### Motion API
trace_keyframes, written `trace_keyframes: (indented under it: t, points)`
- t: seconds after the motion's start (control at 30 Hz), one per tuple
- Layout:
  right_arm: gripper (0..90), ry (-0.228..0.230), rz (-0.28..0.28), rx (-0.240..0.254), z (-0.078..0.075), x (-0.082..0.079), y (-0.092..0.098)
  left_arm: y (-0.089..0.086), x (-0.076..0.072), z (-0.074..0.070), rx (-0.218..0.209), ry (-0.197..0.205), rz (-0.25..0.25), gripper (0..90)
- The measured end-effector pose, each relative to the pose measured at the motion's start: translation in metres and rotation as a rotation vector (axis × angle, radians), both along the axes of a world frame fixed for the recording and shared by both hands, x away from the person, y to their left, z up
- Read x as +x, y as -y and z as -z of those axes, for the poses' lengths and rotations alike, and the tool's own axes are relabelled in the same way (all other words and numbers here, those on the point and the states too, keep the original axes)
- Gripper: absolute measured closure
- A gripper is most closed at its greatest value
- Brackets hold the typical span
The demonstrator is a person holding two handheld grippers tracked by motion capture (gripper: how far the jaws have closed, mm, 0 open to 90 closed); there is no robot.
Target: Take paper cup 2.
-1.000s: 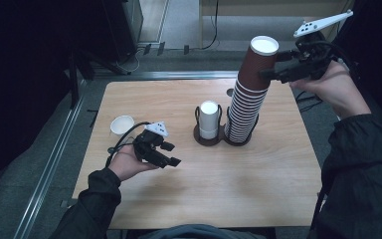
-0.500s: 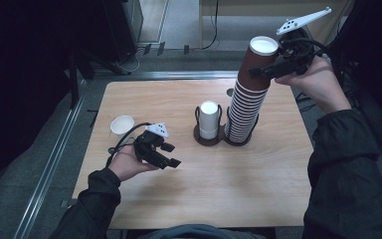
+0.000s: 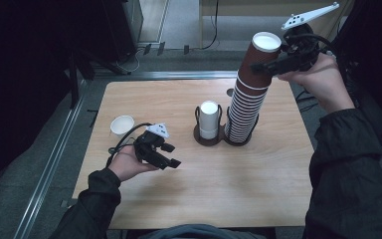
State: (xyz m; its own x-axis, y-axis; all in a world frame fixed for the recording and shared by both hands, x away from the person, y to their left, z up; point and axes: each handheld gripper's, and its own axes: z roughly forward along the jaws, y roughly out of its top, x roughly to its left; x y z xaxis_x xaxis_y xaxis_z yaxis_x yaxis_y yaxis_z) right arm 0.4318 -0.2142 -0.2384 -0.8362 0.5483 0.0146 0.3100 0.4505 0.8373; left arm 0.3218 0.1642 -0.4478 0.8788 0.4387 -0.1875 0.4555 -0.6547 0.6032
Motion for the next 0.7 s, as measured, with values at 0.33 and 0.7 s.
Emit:
trace_keyframes:
  t: [0.33, 0.7]
  points:
    - [17.4, 0.042, 0.003, 0.011, -0.027, -0.006, 0.000, 0.001, 0.000, 0.001, 0.005, -0.005, 0.008, 34.1]
    - [17.4, 0.121, 0.003, 0.021, -0.053, -0.019, 0.002, -0.002, 0.001, 0.001, -0.018, -0.020, 0.006, 33.9]
